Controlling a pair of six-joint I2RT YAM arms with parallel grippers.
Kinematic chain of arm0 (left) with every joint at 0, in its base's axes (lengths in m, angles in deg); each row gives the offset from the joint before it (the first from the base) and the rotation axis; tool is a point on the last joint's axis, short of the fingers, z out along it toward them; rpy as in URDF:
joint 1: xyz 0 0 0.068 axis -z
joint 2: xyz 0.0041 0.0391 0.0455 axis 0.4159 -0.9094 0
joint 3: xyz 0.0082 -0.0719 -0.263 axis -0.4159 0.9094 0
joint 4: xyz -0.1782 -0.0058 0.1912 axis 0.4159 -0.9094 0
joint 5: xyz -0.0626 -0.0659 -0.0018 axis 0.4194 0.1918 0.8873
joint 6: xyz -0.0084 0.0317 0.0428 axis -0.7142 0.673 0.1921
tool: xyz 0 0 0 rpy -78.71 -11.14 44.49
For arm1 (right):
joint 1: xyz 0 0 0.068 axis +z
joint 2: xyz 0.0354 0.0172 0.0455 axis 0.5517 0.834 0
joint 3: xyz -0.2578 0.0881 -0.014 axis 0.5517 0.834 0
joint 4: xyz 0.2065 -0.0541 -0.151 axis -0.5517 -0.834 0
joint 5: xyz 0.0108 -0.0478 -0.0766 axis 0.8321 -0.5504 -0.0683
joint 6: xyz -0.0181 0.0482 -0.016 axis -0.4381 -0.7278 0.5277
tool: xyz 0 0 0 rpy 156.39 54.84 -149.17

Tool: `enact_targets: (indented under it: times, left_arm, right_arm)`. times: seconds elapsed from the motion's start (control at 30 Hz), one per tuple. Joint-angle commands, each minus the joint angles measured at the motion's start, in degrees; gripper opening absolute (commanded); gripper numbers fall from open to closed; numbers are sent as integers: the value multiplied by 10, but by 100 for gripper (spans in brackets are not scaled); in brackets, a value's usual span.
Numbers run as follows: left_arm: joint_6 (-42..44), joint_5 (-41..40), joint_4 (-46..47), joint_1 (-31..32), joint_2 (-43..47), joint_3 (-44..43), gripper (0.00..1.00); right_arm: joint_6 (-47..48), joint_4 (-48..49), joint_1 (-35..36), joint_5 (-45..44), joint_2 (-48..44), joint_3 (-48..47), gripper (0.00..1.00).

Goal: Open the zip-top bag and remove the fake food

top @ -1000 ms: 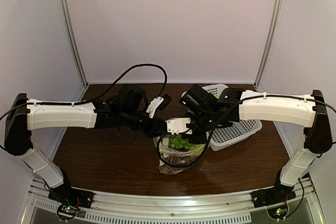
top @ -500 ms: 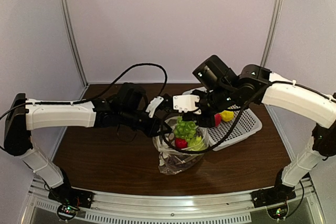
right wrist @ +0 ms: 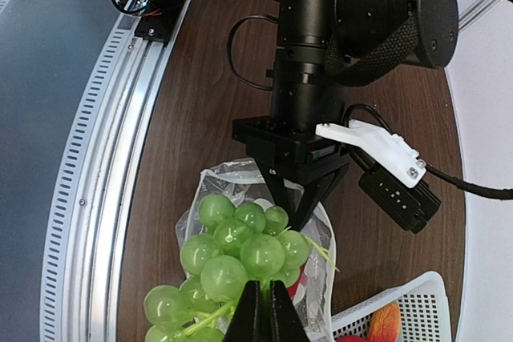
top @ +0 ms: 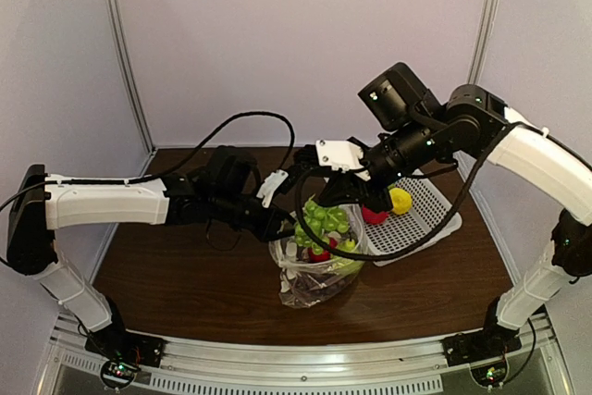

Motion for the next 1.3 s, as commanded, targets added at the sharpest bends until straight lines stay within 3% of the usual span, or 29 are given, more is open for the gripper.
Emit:
enact_targets:
  times: [0.0,0.23,0.63,0.9,1.27]
  left_arm:
    - [9,-6,3,-4,13,2,0]
    - [12,-16,-4,-7,11,0,0]
    - [7,-16,-10,-10,4,-5,0]
    - [9,-13,-9,-10,2,-7,0]
    - [11,-8,-8,-10,-5,-10,0]
  right_arm:
    - [-9,-31,-29,41,-27,-35,0]
    - [-13,-25,-119,81,-62,-11,0]
    - [-46,86,-343,172,-107,187,0]
    - [-53,131,-410,67,-73,249,0]
    - [-46,150,-423,-69,-54,300,0]
